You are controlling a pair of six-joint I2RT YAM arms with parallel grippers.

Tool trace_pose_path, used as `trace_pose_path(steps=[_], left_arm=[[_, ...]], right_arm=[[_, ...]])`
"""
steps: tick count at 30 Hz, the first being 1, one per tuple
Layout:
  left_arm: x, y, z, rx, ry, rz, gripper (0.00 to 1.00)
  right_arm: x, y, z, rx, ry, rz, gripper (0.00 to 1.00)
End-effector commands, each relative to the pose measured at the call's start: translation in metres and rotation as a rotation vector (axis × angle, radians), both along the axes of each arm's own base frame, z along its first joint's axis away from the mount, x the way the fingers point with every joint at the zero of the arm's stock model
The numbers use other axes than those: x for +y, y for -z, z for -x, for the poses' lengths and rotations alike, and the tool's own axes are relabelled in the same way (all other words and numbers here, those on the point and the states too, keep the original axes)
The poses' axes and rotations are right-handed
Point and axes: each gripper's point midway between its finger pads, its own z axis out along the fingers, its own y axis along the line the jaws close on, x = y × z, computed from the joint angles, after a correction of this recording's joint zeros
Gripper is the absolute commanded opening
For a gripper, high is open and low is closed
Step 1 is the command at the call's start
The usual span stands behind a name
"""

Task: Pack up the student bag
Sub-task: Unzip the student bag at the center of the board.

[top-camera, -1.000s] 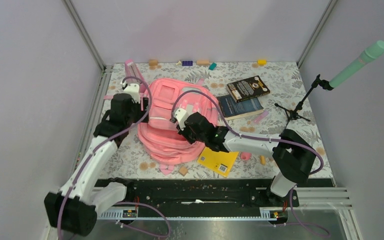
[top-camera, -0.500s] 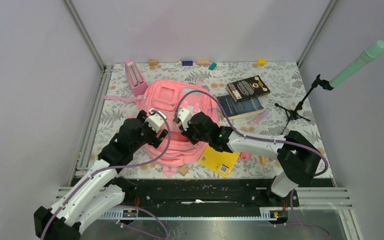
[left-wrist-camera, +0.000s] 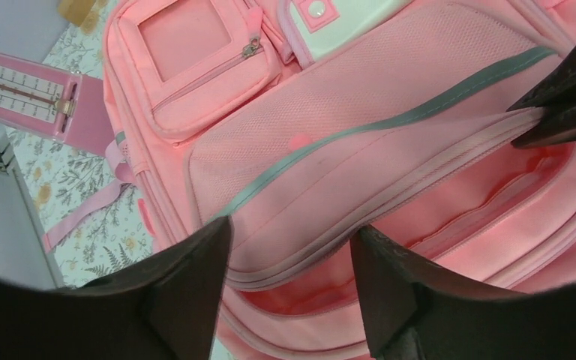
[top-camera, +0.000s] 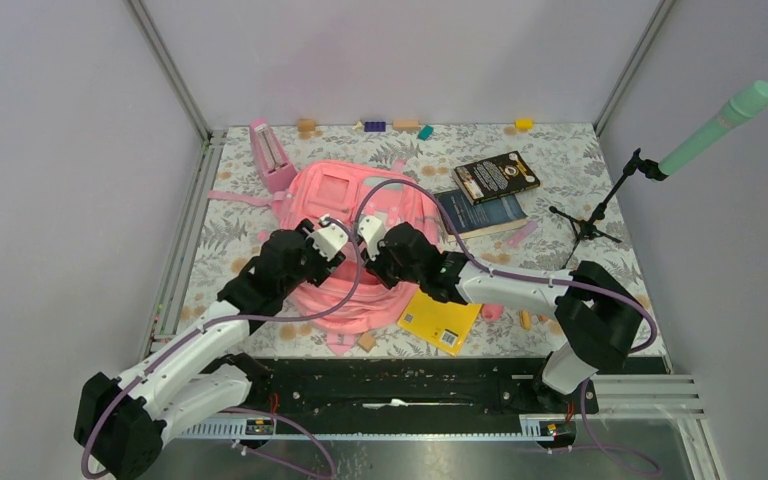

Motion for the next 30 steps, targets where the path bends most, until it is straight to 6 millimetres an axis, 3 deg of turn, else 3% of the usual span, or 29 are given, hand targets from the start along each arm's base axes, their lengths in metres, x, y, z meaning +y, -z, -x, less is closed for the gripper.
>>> trace_pose_path(steps=[1, 6, 8, 11, 13, 19, 23, 27, 30], left_arm=[[-0.007, -0.023, -0.018, -0.077, -0.017, 0.018, 0.57], [-0.012, -0.018, -0.018, -0.054, -0.004, 0.025, 0.43], [-0.013, -0.018, -0.016, -0.049, 0.004, 0.028, 0.29], [-0.011, -0.020, -0.014, -0.032, 0.003, 0.019, 0.01], [-0.012, -0.022, -0.010, -0.010, 0.005, 0.027, 0.00], [-0.014, -0.024, -0.003, 0.016, 0.010, 0.057, 0.00], [-0.006, -0.033, -0.005, -0.011, -0.033, 0.055, 0.00], [-0.005, -0.038, -0.001, -0.024, -0.039, 0.081, 0.00], [-0.002, -0.043, -0.001, -0.036, -0.058, 0.096, 0.00]], right_arm=[[0.010, -0.032, 0.004, -0.012, -0.027, -0.108, 0.00], [0.010, -0.036, 0.004, -0.007, -0.019, -0.137, 0.00], [0.010, -0.036, 0.003, -0.004, -0.015, -0.141, 0.00], [0.007, -0.040, 0.001, -0.006, 0.002, -0.151, 0.11], [0.004, -0.051, 0.000, -0.005, 0.013, -0.174, 0.18], [-0.018, -0.085, -0.003, -0.029, 0.094, -0.215, 0.55], [-0.044, -0.108, -0.005, -0.024, 0.198, -0.254, 0.65], [-0.095, -0.123, 0.000, -0.022, 0.353, -0.221, 0.71], [-0.143, -0.117, 0.006, 0.029, 0.516, -0.172, 0.71]])
